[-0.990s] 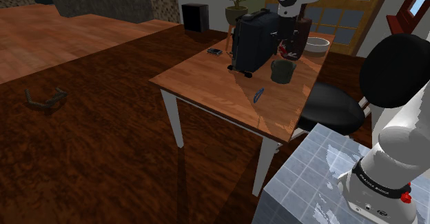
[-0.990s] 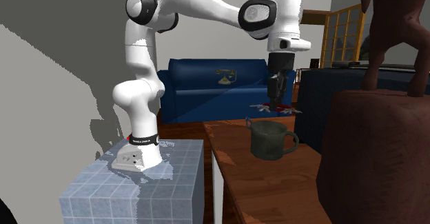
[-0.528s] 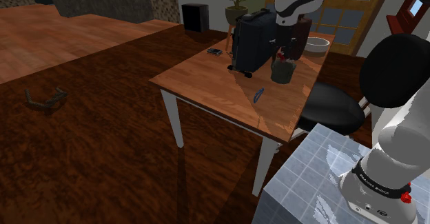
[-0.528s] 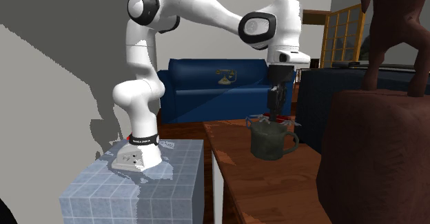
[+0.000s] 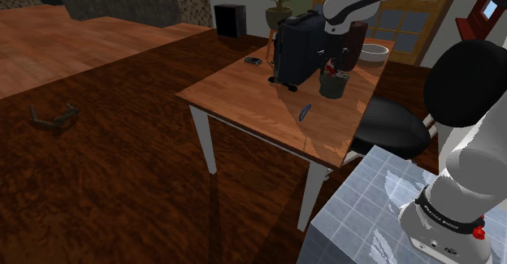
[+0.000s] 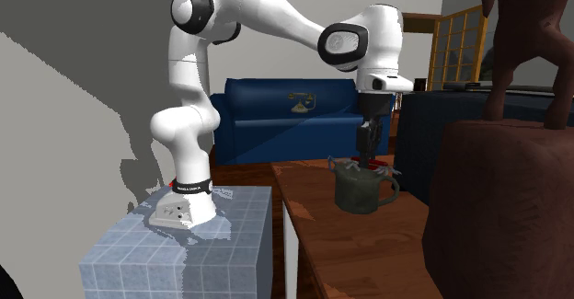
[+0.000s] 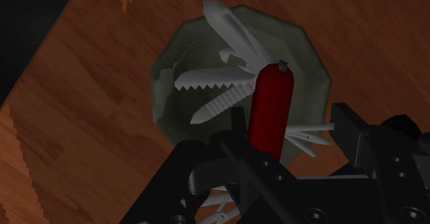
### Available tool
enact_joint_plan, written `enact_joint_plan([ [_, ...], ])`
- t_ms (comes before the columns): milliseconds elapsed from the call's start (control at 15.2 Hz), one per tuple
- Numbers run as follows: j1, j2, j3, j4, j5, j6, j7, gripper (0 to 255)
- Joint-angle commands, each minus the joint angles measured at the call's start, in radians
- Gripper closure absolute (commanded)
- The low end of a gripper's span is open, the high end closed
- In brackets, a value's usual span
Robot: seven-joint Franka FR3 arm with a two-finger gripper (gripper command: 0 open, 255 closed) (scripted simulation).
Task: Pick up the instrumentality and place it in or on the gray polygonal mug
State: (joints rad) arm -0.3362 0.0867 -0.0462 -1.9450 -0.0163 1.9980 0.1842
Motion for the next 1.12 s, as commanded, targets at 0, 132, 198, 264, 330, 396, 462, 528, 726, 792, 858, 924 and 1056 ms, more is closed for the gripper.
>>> enact_joint_plan([
  [0, 0.000, 0.000, 0.000, -0.001, 0.000, 0.000, 0.000, 255],
  [132, 0.000, 0.000, 0.000, -0.001, 0.000, 0.000, 0.000, 0],
  [198, 0.000, 0.000, 0.000, -0.001, 0.000, 0.000, 0.000, 0],
  [264, 0.000, 0.000, 0.000, -0.001, 0.000, 0.000, 0.000, 0],
  [330, 0.000, 0.000, 0.000, -0.001, 0.000, 0.000, 0.000, 0],
  [396, 0.000, 0.000, 0.000, -0.001, 0.000, 0.000, 0.000, 0],
  [462, 0.000, 0.000, 0.000, -0.001, 0.000, 0.000, 0.000, 0],
  [528, 0.000, -0.008, 0.000, 0.023, 0.000, -0.032, 0.000, 0],
  [726, 0.001, -0.024, 0.001, 0.099, 0.000, -0.123, 0.000, 0],
  [792, 0.001, -0.024, 0.001, 0.099, 0.000, -0.123, 0.000, 0],
  [858, 0.001, -0.024, 0.001, 0.098, 0.000, -0.123, 0.000, 0],
  [924, 0.001, -0.024, 0.001, 0.099, 0.000, -0.123, 0.000, 0],
  [1056, 0.001, -0.024, 0.001, 0.099, 0.000, -0.123, 0.000, 0],
])
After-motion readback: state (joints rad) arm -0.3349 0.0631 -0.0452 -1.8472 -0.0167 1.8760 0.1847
